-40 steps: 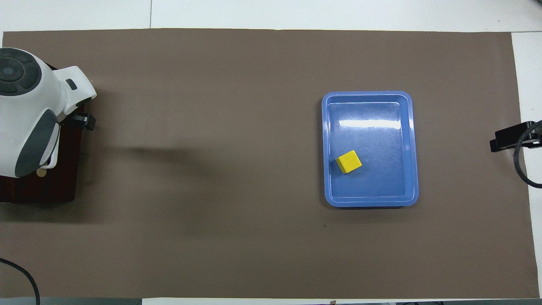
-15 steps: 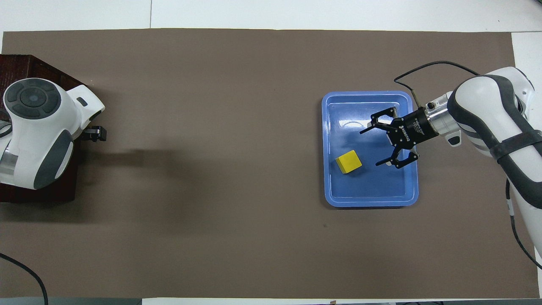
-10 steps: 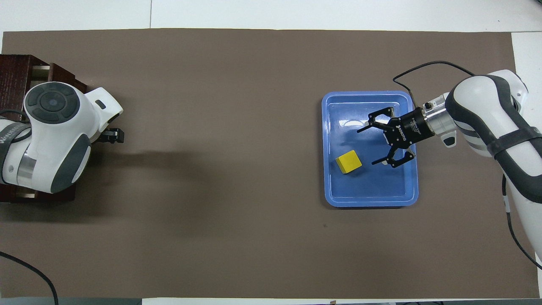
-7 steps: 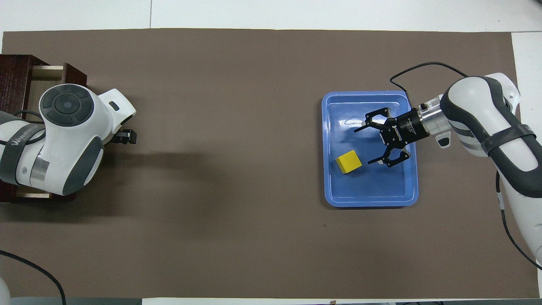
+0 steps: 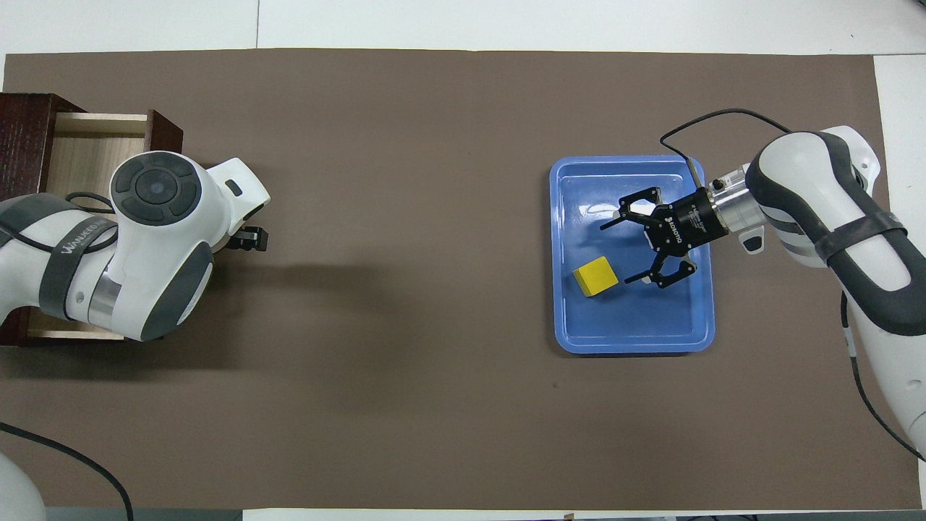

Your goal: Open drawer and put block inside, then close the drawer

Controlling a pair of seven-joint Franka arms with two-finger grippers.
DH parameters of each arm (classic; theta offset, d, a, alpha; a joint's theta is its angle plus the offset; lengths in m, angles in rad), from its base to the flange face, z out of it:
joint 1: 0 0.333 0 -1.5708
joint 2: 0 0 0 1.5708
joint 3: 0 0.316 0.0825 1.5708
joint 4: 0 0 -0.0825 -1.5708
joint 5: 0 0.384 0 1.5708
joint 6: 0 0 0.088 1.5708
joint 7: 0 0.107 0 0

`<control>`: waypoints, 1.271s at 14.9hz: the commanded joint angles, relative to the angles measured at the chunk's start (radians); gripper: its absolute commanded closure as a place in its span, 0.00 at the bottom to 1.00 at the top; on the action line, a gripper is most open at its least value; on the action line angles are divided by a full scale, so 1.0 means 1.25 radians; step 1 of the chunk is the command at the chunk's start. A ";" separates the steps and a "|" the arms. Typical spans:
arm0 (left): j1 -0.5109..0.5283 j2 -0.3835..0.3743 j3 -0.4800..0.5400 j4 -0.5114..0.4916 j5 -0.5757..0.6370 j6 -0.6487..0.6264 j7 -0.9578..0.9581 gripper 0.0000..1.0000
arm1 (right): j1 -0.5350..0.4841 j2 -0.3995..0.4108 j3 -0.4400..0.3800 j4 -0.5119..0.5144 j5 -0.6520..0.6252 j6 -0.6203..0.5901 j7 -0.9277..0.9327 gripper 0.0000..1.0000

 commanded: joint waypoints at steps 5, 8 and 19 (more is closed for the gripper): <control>-0.026 0.023 0.002 0.114 -0.031 -0.123 -0.001 0.00 | 0.026 0.006 -0.001 0.002 -0.028 0.013 -0.044 0.00; -0.031 0.033 0.002 0.170 -0.057 -0.177 -0.002 0.00 | 0.026 0.005 -0.001 -0.006 -0.044 0.015 -0.053 0.00; -0.065 0.007 -0.001 0.318 -0.269 -0.295 -0.498 0.00 | 0.026 -0.001 -0.002 -0.016 -0.053 0.009 -0.061 0.00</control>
